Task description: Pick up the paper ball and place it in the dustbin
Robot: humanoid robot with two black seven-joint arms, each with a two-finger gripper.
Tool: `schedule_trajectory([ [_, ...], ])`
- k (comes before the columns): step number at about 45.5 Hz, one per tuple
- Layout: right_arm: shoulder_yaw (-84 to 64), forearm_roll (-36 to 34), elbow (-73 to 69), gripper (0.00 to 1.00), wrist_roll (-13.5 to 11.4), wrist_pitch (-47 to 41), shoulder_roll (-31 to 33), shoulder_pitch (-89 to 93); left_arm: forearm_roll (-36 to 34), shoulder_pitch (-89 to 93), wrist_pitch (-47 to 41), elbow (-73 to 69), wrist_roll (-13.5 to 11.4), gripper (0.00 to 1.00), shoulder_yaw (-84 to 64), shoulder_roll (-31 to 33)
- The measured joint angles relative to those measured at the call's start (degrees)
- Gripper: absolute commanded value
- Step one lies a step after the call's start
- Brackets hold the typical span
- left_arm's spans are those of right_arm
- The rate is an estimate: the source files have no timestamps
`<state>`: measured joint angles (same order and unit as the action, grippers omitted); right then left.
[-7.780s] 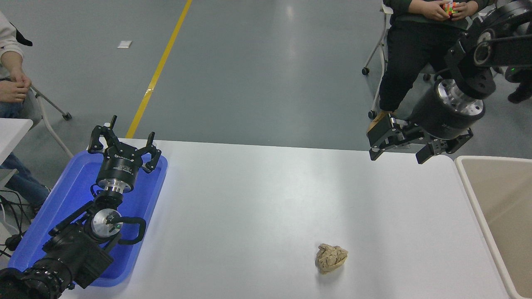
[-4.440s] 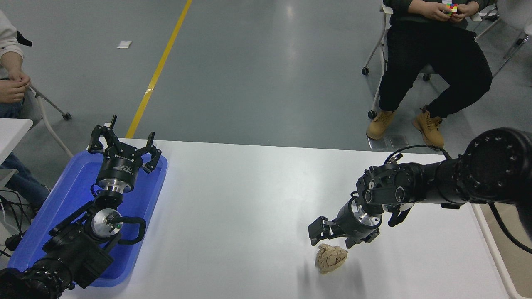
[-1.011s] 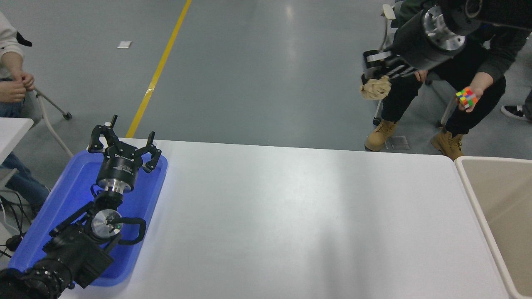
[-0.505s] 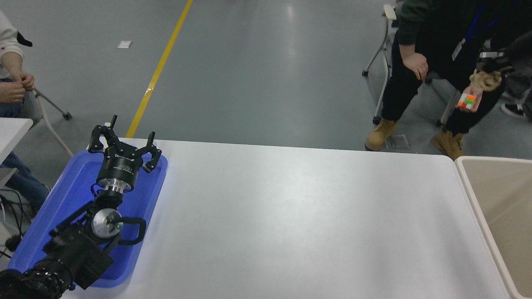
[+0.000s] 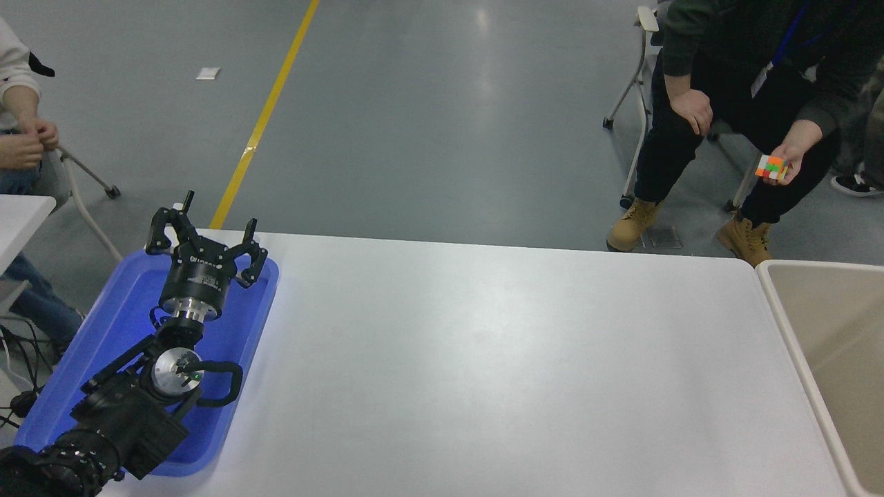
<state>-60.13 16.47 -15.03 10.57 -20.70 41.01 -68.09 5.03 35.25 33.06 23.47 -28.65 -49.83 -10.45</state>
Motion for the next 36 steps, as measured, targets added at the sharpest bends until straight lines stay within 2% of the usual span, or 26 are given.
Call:
schedule_trajectory([
  [17,6.89,-1.86,0.82,0.00,-0.01,4.68,0.24,12.97,0.00,0.01,0.00,0.00,0.00,1.00,0.00,-0.01],
  [18,7.25,-1.92,0.83,0.07,-0.01,4.90,0.13,13.58,-0.02,0.01,0.00,0.00,0.00,1.00,0.00,-0.01],
  [21,7.73,-1.98,0.89,0.64,-0.01,5.22,0.02,14.38,0.00,0.01,0.00,0.00,0.00,1.00,0.00,-0.01],
  [22,7.91,-2.02,0.94,0.74,-0.01,5.34,-0.02,14.65,-0.01,0.01,0.00,0.00,0.00,1.00,0.00,-0.01],
  [24,8.26,-2.11,0.94,0.83,-0.02,5.58,-0.14,15.21,0.00,0.02,0.00,0.00,0.00,1.00,0.00,-0.01],
  [26,8.69,-2.30,0.94,0.97,-0.01,5.87,-0.22,15.54,-0.01,0.02,0.00,0.00,0.00,1.00,0.00,0.00],
  [27,9.01,-2.43,0.93,1.00,-0.01,6.06,-0.24,15.73,-0.01,0.02,0.00,0.00,0.00,1.00,0.00,0.00],
  [36,11.36,-3.01,0.78,1.00,0.05,6.93,-0.45,16.75,0.01,0.01,0.00,0.00,0.00,1.00,0.00,0.00],
])
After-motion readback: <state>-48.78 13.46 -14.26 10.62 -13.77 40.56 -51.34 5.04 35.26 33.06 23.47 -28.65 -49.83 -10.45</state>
